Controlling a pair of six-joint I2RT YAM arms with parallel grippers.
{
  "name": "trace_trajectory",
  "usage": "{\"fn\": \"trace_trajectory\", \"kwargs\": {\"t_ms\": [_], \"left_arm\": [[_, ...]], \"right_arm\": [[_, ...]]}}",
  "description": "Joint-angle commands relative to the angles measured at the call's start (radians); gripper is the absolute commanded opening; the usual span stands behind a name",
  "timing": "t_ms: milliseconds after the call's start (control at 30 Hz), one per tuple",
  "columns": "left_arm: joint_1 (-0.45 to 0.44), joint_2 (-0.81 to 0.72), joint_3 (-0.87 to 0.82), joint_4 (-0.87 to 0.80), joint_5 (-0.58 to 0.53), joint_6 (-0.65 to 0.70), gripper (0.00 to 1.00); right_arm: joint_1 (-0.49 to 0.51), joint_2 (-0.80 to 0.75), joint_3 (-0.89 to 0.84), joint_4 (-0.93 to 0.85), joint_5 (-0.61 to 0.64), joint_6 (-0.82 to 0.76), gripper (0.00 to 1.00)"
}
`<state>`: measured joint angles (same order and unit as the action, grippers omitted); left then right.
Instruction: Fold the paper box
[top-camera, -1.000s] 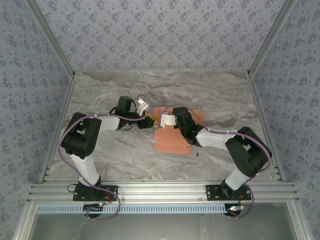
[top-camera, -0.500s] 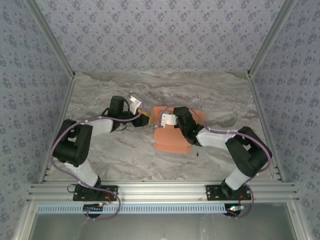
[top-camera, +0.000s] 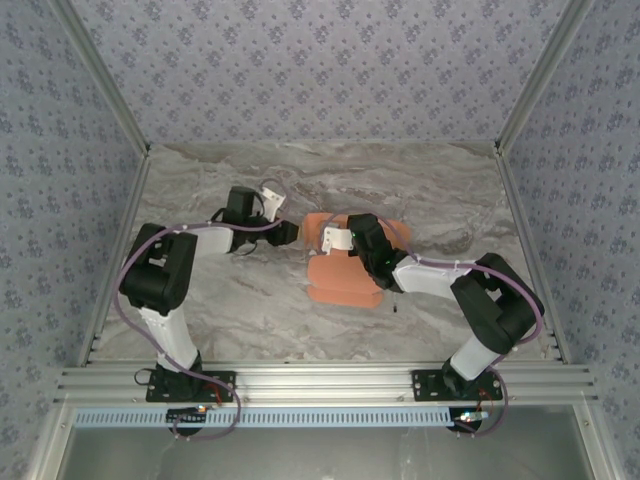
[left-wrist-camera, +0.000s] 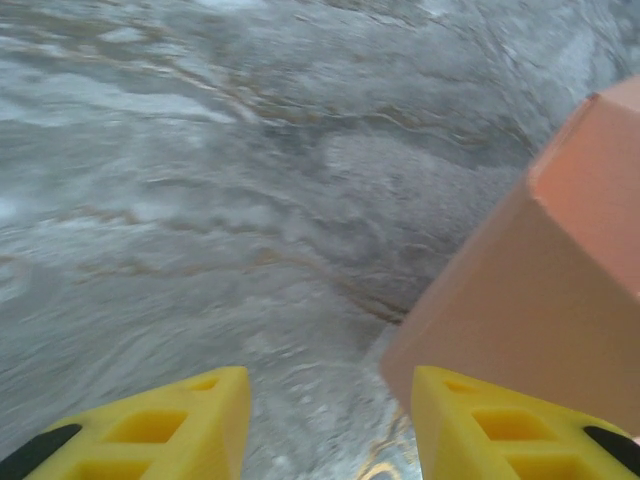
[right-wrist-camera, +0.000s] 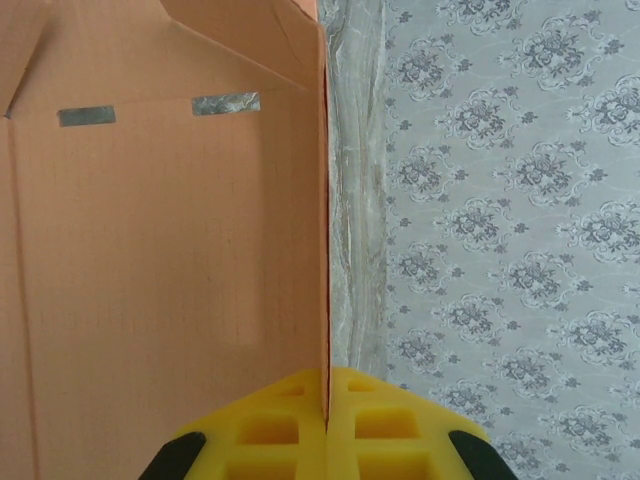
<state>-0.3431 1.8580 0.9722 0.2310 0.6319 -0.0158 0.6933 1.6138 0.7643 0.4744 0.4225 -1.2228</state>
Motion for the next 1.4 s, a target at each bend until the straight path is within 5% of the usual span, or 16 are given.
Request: {"fn": "trace_trajectory", "kwargs": {"t_ms": [0,233,800,1367], "left_arm": [[-0.041,0.024,0.047,-0.039,0.113,0.069,0.47],[-0.062,0.048,0.057,0.005,0.21,0.063,0.47],[-0.086,0.089,0.04,0.221,0.206,-0.026,0.43],[-0.153,0.053,-0.11,0.467,-0.1,-0.046,0.43]], "right_arm": [[-0.004,-0.007,0.014,-0.022,-0.006,0.019,0.0],[-0.003,-0.007,0.015,-0.022,-0.012,0.028,0.0],[-0.004,-0.031,0.024,-0.072,-0.054,0.073,0.0],[0.008,0.014,0.032,-0.121,-0.022,0.043,0.0]]}}
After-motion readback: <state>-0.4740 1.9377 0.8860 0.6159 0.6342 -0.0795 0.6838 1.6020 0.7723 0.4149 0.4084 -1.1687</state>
